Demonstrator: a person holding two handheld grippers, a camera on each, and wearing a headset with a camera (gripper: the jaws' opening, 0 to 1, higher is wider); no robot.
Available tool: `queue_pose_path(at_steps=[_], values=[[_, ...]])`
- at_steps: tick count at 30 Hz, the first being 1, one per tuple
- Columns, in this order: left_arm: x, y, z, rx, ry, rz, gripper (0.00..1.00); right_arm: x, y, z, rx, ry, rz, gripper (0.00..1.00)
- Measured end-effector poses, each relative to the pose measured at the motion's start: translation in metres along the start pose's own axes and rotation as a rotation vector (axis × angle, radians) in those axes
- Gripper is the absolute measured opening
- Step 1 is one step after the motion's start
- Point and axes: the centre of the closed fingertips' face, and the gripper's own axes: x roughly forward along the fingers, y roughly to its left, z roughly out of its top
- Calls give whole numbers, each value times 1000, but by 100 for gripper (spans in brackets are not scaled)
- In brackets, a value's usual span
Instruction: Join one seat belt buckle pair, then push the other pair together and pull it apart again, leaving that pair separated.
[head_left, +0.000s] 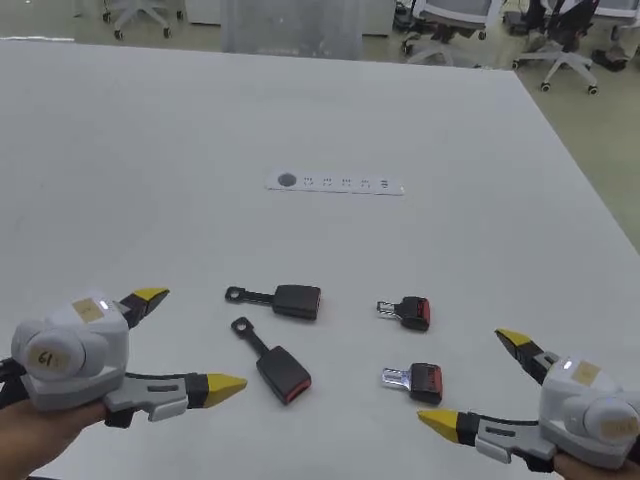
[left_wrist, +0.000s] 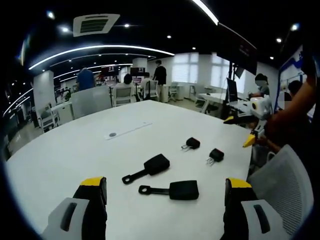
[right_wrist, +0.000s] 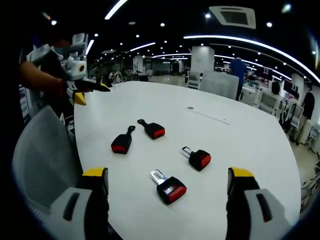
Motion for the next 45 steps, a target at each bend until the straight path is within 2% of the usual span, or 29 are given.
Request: queue_pose_path(at_steps=[12, 45], values=[[2, -1, 5, 10, -3, -3, 100, -1, 0, -1, 6, -3, 0, 100], [3, 0, 0, 11, 10, -8, 100, 0, -3, -3, 11, 4, -2, 99]])
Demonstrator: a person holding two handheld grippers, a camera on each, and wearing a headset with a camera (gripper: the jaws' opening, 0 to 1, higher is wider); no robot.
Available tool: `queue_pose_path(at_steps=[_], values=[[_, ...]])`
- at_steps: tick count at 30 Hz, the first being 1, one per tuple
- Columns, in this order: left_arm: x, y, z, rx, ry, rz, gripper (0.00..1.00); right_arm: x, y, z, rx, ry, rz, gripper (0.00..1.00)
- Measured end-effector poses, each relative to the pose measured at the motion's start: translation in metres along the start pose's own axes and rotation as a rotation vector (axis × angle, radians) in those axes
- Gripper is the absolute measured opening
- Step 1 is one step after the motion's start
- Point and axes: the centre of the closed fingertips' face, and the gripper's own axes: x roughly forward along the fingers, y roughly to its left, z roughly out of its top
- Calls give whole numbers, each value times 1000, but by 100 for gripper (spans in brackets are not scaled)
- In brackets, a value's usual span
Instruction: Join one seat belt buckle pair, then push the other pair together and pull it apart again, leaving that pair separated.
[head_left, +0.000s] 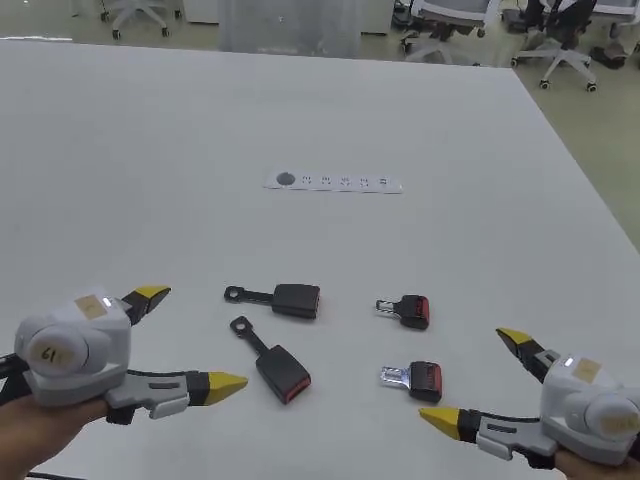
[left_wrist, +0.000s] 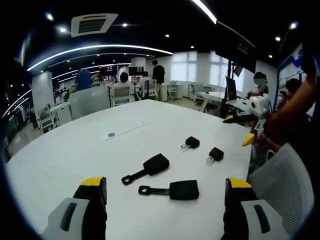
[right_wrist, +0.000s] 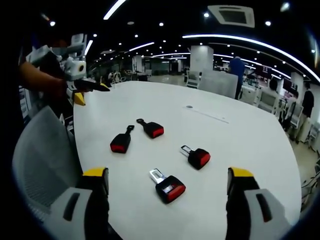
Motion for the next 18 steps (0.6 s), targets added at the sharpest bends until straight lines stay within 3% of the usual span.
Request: queue_pose_path(at_steps=[18], values=[[7, -3, -5, 27, 32, -25, 100, 7, -2, -3, -21, 31, 27, 97]])
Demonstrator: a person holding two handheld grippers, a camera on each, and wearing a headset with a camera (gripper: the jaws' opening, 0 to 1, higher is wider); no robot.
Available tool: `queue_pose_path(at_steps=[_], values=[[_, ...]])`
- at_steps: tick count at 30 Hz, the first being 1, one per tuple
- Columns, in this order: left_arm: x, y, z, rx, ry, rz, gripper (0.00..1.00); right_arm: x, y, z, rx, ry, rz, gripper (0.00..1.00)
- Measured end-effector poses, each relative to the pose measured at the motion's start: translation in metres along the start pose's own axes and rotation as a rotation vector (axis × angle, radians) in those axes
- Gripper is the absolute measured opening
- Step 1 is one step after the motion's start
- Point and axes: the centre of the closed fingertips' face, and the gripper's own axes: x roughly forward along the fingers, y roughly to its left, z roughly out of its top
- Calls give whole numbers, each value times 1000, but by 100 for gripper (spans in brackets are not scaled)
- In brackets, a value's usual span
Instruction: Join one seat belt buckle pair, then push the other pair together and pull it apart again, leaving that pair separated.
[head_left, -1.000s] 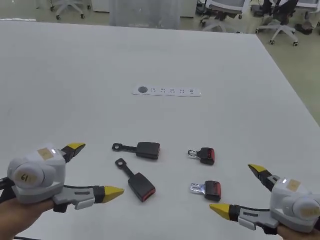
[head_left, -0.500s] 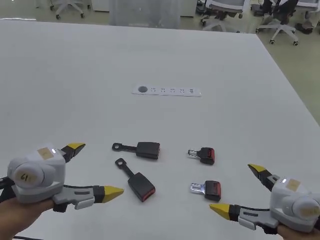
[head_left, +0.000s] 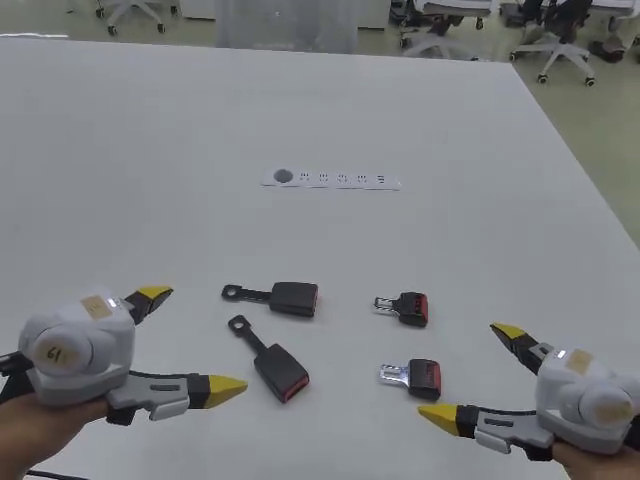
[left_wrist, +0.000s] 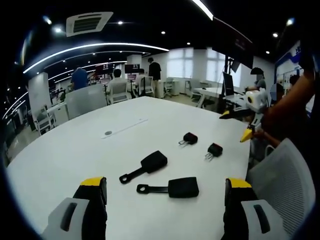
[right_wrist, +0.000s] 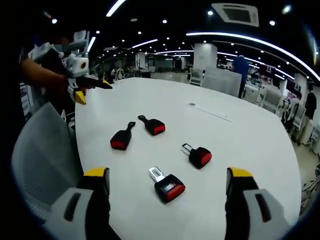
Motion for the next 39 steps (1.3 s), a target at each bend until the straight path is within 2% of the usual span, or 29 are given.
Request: queue_pose_path(at_steps=[6, 12, 23, 30, 32, 39], values=[[5, -3, -3, 15, 19, -16, 100, 3, -1, -4, -5, 15, 13, 97], [13, -7, -9, 44, 55, -38, 100, 7, -2, -8, -5, 34, 33, 96], [28, 2, -14, 65, 78, -64, 99, 17, -7, -13, -15, 68, 66, 95], [38, 5, -17, 82, 99, -86, 98, 24, -7, -21, -11, 105, 119, 93], [40, 6, -17, 112, 103, -84, 97, 27, -7, -22, -15, 116, 129, 93], [56, 5, -20, 118, 125, -116, 96, 37, -8, -30, -19, 157, 182, 87]])
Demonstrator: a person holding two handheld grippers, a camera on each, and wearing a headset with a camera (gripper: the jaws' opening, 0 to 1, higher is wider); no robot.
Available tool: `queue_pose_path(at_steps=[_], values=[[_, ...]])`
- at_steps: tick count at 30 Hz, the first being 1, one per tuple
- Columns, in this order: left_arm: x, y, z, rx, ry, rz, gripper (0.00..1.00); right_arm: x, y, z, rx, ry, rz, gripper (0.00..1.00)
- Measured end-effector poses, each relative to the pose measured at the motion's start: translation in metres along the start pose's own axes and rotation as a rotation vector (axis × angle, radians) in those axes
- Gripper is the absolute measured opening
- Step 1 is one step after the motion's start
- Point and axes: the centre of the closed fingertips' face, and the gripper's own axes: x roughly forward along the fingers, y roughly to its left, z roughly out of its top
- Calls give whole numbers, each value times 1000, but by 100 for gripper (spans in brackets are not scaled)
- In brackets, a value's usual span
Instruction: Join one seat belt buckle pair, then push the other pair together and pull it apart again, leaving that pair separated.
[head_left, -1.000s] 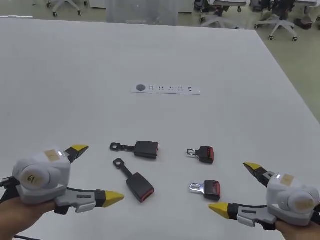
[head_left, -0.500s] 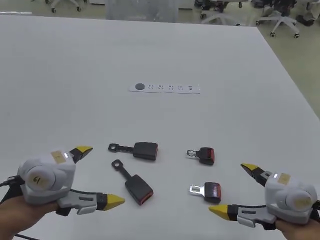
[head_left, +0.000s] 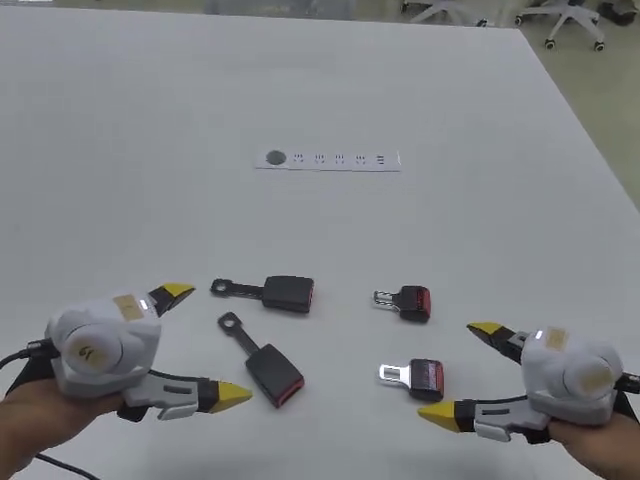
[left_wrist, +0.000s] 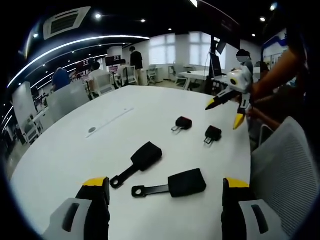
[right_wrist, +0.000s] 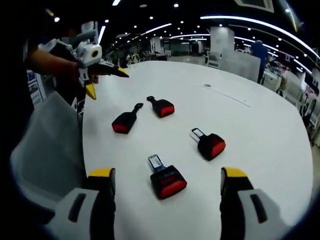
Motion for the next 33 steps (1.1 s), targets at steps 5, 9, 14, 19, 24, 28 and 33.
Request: queue_pose_path(at_steps=[5, 9, 14, 19, 24, 28, 33], values=[[13, -6, -7, 34, 34, -39, 95, 7, 0, -4, -13, 29, 36, 86], [22, -5, -11, 76, 45, -54, 93, 11, 1, -9, -23, 52, 63, 86], [35, -7, -22, 125, 88, -102, 92, 16, 2, -14, -25, 76, 96, 81], [48, -11, -26, 166, 112, -155, 90, 21, 1, -21, -42, 102, 125, 78], [62, -20, -32, 270, 144, -230, 86, 24, 0, -26, -55, 122, 142, 77], [72, -26, -41, 325, 180, -274, 86, 28, -1, -29, -67, 138, 162, 76], [82, -30, -48, 380, 203, -322, 82, 32, 2, -31, -80, 151, 194, 73]])
